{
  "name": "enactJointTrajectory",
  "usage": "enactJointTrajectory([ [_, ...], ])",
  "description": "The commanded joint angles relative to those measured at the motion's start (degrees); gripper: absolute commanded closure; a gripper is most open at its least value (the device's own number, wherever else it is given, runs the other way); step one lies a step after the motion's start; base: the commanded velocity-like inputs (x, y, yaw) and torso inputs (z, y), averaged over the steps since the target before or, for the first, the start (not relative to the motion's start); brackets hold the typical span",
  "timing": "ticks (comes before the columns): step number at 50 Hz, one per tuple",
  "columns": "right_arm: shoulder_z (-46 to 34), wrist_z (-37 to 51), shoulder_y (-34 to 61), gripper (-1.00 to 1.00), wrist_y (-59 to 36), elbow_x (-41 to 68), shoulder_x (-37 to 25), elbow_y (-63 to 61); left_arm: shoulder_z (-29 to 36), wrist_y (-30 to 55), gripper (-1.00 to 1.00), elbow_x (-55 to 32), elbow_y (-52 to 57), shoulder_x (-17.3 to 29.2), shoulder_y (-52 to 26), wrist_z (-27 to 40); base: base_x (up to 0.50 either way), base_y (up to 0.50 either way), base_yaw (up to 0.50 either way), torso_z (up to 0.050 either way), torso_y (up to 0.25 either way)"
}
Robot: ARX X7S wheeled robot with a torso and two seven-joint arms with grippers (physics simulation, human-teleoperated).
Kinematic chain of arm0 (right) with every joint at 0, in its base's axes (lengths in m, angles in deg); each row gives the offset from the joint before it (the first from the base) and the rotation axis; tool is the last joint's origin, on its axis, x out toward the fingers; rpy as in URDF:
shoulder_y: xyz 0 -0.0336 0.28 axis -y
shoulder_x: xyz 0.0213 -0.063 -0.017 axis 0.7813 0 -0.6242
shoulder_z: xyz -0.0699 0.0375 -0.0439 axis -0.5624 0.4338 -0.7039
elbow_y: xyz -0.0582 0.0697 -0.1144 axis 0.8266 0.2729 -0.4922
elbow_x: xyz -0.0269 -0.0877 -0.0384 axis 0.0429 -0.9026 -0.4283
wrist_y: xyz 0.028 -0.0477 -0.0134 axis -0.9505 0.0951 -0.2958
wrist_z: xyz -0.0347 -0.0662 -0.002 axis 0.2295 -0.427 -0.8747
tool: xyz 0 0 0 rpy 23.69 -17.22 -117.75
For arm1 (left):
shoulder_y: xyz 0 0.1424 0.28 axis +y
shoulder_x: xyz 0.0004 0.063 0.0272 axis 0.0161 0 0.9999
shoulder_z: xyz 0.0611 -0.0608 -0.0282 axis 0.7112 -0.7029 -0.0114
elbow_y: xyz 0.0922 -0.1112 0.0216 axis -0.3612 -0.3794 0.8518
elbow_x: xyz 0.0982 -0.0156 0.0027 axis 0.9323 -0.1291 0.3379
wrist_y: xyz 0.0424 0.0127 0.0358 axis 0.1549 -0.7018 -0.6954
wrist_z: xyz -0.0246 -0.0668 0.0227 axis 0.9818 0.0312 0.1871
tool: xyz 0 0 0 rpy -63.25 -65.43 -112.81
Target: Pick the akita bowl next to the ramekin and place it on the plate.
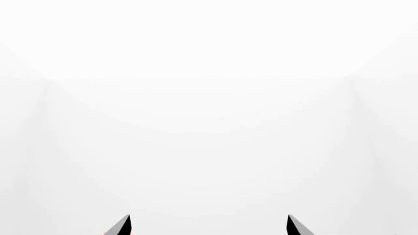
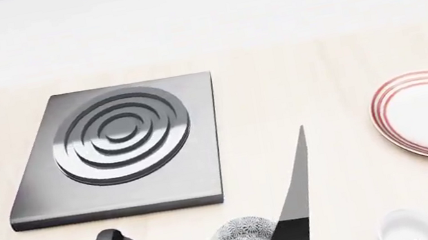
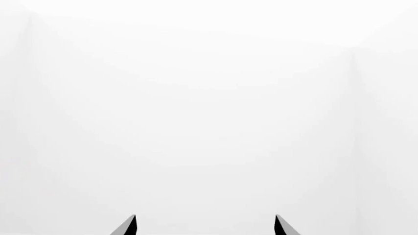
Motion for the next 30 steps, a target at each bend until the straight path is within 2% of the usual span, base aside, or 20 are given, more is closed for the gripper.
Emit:
enactJointTrajectory([
  [1,-0.2,0.1,0.1,-1.0,0.1,0.0,0.0,0.0,-0.2,0.1,-1.0,-0.1,0.0,0.0,0.1,0.0,0.09,0.0,0.0,0.0,0.0],
  [30,-0.8,0.3,0.2,-1.0,0.6,-0.4,-0.2,0.3,-0.4,0.2,-1.0,0.1,0.0,-0.1,0.7,0.0,0.09,0.0,0.0,0.0,0.0],
])
